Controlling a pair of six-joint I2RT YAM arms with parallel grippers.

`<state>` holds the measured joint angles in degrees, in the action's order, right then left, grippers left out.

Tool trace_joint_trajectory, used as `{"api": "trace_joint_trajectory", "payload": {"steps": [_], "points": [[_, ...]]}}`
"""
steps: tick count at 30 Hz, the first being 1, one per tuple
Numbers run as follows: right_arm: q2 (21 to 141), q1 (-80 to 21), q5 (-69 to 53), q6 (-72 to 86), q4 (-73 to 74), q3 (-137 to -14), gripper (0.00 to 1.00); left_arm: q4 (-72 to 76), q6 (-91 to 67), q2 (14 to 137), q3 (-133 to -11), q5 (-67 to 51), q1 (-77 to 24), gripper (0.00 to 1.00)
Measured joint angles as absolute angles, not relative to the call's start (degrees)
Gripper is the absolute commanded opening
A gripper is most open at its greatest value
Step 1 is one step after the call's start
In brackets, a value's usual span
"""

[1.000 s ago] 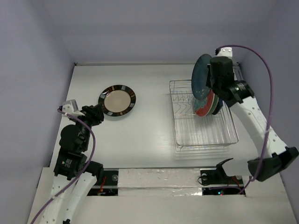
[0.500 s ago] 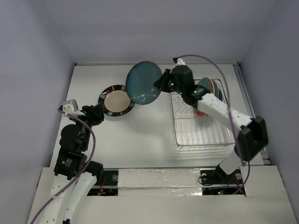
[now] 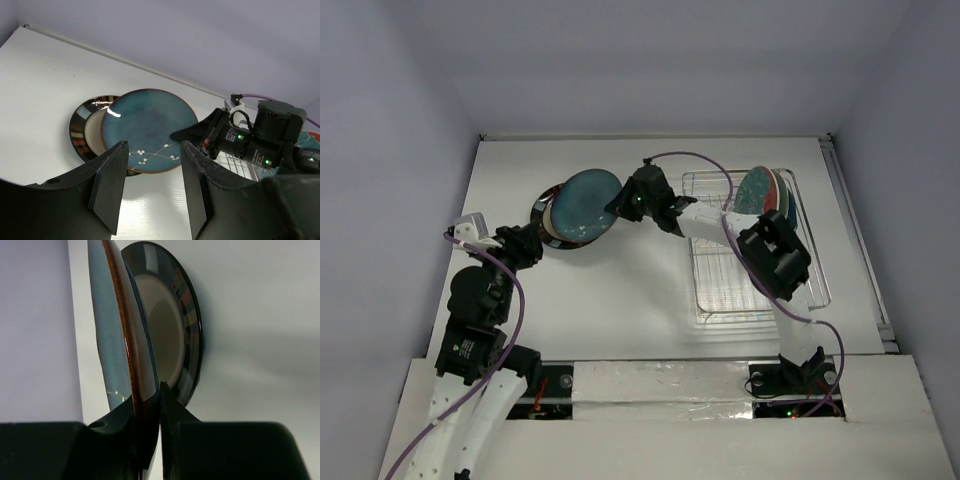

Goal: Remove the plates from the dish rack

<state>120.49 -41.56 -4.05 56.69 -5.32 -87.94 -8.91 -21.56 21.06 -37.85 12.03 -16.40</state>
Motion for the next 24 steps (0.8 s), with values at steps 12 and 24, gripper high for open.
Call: {"api": "trace_joint_trajectory", "payload": {"steps": [12, 24], "points": [[128.2, -43.3, -4.1, 61.7, -6.1, -96.3, 0.00, -8.9, -21.6, 21.1, -37.8, 12.0, -16.4, 0.43], [132.8, -44.1, -4.2, 65.8, -5.6, -99.9, 0.05, -9.0, -21.6, 21.0, -37.8, 12.0, -16.4, 0.43]]}}
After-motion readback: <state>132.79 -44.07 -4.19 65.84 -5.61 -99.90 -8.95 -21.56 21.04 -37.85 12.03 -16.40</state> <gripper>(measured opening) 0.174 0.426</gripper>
